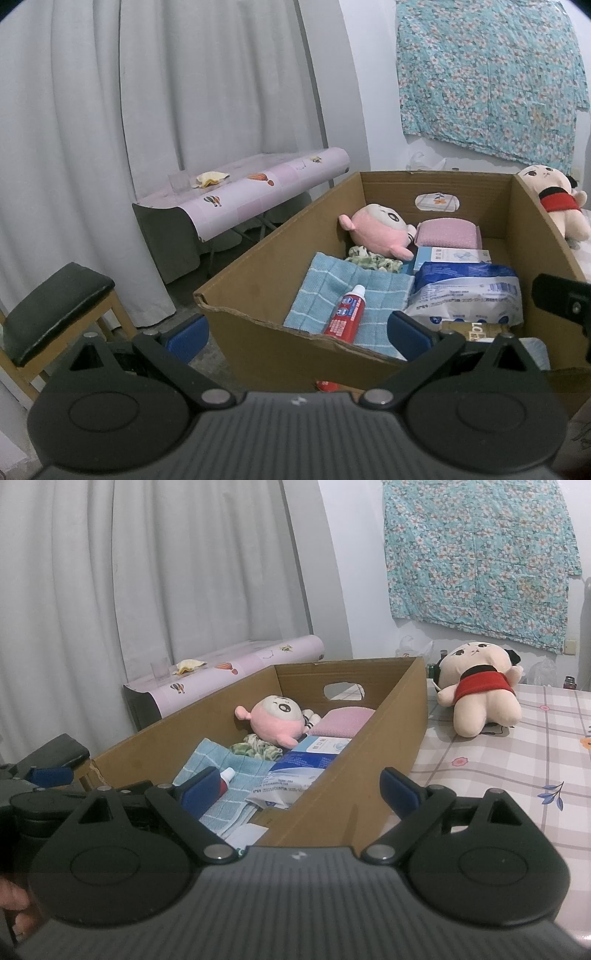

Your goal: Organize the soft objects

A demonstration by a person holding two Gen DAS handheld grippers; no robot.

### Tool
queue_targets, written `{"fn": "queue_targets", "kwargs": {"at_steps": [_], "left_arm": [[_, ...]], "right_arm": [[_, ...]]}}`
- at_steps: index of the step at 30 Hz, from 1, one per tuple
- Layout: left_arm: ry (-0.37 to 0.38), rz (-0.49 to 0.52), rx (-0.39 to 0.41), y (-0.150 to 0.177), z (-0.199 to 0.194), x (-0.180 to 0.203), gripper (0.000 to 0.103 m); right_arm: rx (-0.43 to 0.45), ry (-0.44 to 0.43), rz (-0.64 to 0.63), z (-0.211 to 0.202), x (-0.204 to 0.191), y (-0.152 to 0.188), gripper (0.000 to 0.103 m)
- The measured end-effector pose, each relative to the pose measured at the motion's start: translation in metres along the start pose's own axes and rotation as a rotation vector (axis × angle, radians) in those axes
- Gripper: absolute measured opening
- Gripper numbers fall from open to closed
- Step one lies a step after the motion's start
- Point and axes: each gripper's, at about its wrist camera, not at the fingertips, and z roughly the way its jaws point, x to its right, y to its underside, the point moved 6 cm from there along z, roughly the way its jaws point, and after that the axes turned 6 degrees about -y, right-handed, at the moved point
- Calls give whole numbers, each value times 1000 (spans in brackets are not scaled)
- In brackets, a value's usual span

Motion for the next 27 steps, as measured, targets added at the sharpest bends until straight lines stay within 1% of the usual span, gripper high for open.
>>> {"fn": "queue_targets", "kwargs": {"at_steps": [23,27], "left_arm": [[-1,-10,3,-1,0,1,103],[-9,-6,15,-1,-1,2,103]], "right_arm": [[-3,0,-1,2,0,-1,94],[-4,0,-2,1,0,0,94]]}}
